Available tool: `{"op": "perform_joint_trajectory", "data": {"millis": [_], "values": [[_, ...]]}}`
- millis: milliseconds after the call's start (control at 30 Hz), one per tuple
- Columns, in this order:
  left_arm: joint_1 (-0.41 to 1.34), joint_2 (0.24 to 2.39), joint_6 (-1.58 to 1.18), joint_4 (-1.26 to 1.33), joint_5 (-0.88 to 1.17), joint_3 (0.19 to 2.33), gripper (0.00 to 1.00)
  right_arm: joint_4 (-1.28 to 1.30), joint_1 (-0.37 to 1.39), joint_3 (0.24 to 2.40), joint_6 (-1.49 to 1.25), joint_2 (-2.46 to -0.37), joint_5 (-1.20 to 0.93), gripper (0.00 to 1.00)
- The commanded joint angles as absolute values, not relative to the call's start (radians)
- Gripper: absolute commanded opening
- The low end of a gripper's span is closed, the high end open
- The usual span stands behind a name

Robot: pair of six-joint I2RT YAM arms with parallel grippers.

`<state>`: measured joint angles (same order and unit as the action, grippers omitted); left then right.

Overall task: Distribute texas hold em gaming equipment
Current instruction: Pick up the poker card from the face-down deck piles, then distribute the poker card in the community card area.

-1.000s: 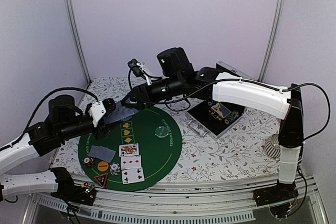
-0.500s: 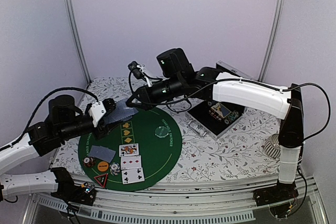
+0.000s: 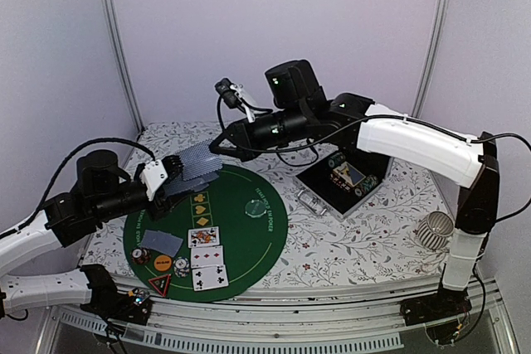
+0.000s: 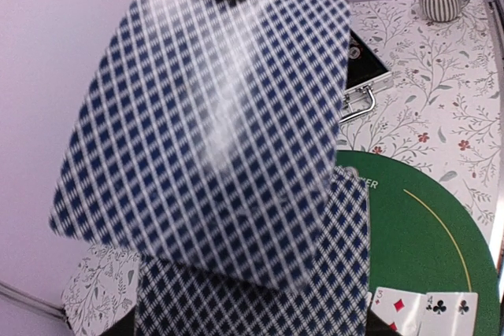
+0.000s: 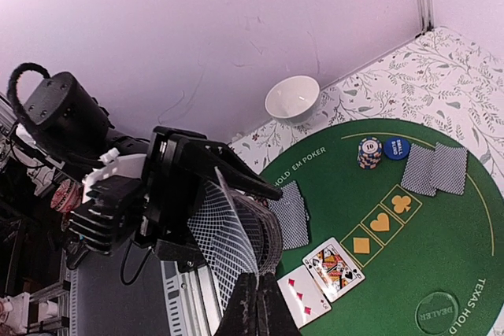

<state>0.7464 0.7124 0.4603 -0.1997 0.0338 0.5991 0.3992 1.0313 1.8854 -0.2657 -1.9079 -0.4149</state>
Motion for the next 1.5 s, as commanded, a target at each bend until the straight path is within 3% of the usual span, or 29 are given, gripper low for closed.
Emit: {"op": "perform_joint_trajectory", "data": {"millis": [0,200,400,700,1000,1467], "values": [[0.758,0.699,0.460,-0.172,0.024,0.601,0.54,0.413,1.020,1.879,-0.236,-1.840,-0.395,0.01],[0.758,0.695,0.458,-0.169,0.016,0.603,0.54,0.392,0.947,1.848,-0.214,-1.729,-0.405,0.01],[0.757,0.677,0.454,-0.160,0.003,0.601,0.54,0.204,0.827,1.708,-0.257,-1.689,-0.307,0.01],[0.756,0.668,0.455,-0.152,-0.016,0.597,0.54,0.175,0.819,1.971,-0.190,-2.131,-0.649,0.01],[0.756,0.673,0.456,-0.148,-0.018,0.595,0.55,0.057,0.821,2.178,-0.440,-2.545,-0.903,0.01],[0.756,0.682,0.454,-0.149,-0.017,0.595,0.54,-0.083,0.856,2.132,-0.655,-2.694,-0.888,0.01]]}}
